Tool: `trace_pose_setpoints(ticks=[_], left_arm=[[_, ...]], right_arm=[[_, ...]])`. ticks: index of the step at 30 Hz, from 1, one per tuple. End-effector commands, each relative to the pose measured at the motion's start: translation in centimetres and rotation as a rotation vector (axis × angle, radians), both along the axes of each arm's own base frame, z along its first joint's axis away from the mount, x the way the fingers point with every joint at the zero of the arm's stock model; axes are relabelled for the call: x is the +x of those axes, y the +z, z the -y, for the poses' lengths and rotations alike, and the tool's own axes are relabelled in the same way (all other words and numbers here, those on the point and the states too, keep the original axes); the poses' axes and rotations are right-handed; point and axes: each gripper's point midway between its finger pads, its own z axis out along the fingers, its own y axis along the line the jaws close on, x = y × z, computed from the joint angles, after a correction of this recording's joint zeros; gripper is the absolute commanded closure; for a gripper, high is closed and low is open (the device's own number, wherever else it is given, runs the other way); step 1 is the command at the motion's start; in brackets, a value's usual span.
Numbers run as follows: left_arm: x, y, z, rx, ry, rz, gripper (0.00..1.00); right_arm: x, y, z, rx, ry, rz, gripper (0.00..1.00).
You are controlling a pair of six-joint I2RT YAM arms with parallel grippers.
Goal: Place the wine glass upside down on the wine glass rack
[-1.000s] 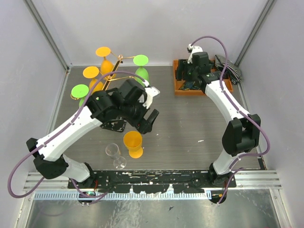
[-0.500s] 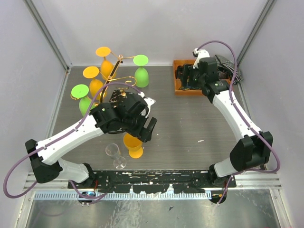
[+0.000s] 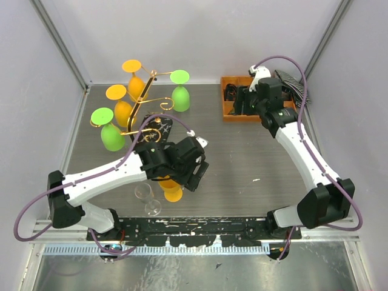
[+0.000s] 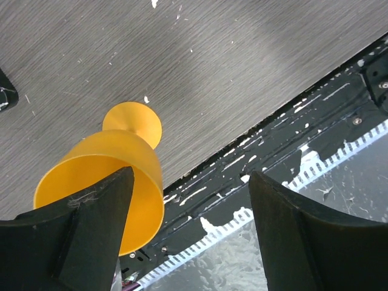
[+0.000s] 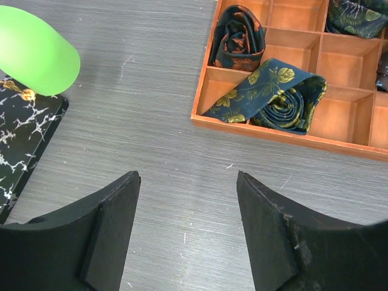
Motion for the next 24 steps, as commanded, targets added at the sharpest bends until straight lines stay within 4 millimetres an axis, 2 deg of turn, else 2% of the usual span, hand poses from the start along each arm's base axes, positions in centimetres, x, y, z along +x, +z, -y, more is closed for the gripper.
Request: trace_pose_setpoints(ticks=[1,4,8,14,21,24], left_arm=[[0.1,-0.8,0.2,0.054,0.044,0.03,0.17],[-0.2,-1.5,0.2,0.075,0.059,0.018,0.2],[-0.3,-1.9,0.1,0.082,0.089,0.007,0.32],[-0.3,-1.9,-0.4,0.093,0.115,0.005,0.64],[0.8,-0.3,-0.7,0.084,0.127,0.078,0.87],[1.4,1.2,-0.7,0.082,0.114,0.12,0.98]], right_arm=[[-1.0,3.1,0.4,0.011,0.002,0.092,0.3],[-1.3,3.2,0.5,0.012,0.005,0.096,0.31],[-1.7,3.2,0.4,0.016,0.011,0.096,0.34],[-2.2,3.3,0.3,0.023,0.02,0.102,0.41],[-2.5,4.0,0.4,0.032,0.018,0.117,0.46],[-2.7,4.3,0.5,0.031,0.011,0.118,0.46]])
